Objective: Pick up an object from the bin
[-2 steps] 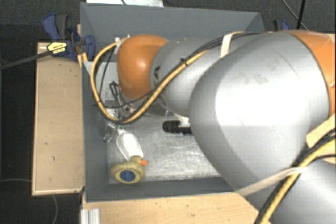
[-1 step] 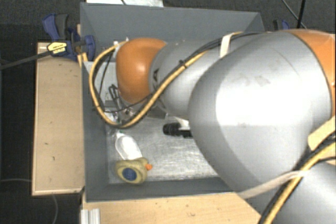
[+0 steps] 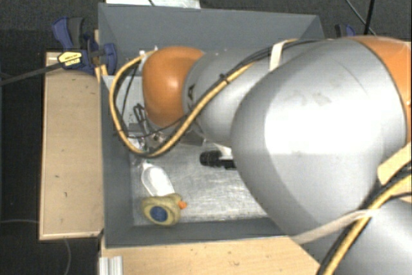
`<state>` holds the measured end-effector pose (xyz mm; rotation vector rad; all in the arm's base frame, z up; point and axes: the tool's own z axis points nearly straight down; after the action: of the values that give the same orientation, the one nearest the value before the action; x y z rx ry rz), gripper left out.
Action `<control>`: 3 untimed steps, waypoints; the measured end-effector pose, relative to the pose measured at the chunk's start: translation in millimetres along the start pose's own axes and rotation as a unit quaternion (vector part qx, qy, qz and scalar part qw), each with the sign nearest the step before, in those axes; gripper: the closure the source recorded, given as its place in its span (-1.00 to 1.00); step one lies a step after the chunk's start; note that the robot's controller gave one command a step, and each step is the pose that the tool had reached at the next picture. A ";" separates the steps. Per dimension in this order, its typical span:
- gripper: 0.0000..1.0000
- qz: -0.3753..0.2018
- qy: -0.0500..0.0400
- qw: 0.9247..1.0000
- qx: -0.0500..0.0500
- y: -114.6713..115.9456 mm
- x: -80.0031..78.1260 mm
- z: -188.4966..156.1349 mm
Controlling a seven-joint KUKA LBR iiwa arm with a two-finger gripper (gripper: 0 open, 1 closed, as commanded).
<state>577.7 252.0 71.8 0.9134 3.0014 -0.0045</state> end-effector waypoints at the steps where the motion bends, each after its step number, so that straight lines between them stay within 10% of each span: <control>1: 1.00 0.001 0.000 1.000 0.000 -0.1 -0.4 -0.3; 3: 1.00 0.002 0.001 1.000 0.000 -1.2 -0.9 -10.0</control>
Offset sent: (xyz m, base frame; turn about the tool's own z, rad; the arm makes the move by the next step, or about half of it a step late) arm 0.0000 0.0000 0.0236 0.0000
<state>577.8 250.6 81.8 0.9190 3.0019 -0.0043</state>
